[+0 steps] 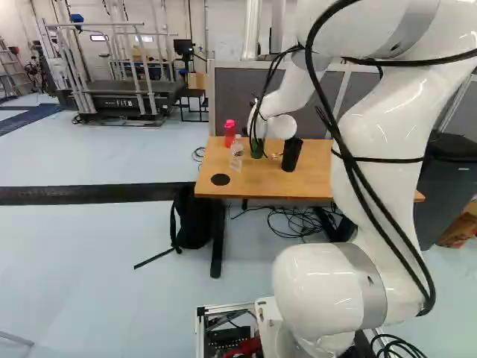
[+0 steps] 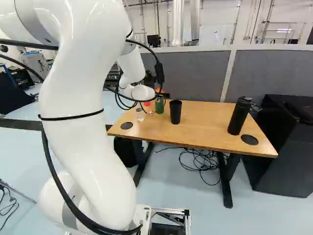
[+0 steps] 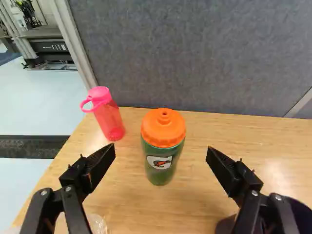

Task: Pick up the green bottle from the table

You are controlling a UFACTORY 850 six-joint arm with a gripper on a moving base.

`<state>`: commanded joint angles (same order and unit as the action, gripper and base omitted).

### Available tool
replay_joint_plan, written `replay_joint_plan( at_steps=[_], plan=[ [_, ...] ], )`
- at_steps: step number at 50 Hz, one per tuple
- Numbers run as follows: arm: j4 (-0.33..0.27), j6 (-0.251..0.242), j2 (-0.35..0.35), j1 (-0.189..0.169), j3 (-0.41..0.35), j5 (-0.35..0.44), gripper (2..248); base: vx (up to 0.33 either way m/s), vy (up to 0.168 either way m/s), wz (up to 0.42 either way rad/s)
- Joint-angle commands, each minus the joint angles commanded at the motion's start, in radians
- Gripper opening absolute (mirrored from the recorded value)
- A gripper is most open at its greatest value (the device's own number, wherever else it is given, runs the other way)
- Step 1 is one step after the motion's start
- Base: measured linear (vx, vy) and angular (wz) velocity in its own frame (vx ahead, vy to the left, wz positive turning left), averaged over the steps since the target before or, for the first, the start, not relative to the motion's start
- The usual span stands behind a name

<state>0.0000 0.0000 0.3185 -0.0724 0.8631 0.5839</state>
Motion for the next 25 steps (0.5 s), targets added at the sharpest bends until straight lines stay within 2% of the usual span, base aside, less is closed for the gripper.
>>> replay_joint_plan(
  at_steps=[25],
  plan=[
    [0.000,0.000,0.093,-0.008,0.115,-0.100,247,0.000,0.000,0.000]
  ],
)
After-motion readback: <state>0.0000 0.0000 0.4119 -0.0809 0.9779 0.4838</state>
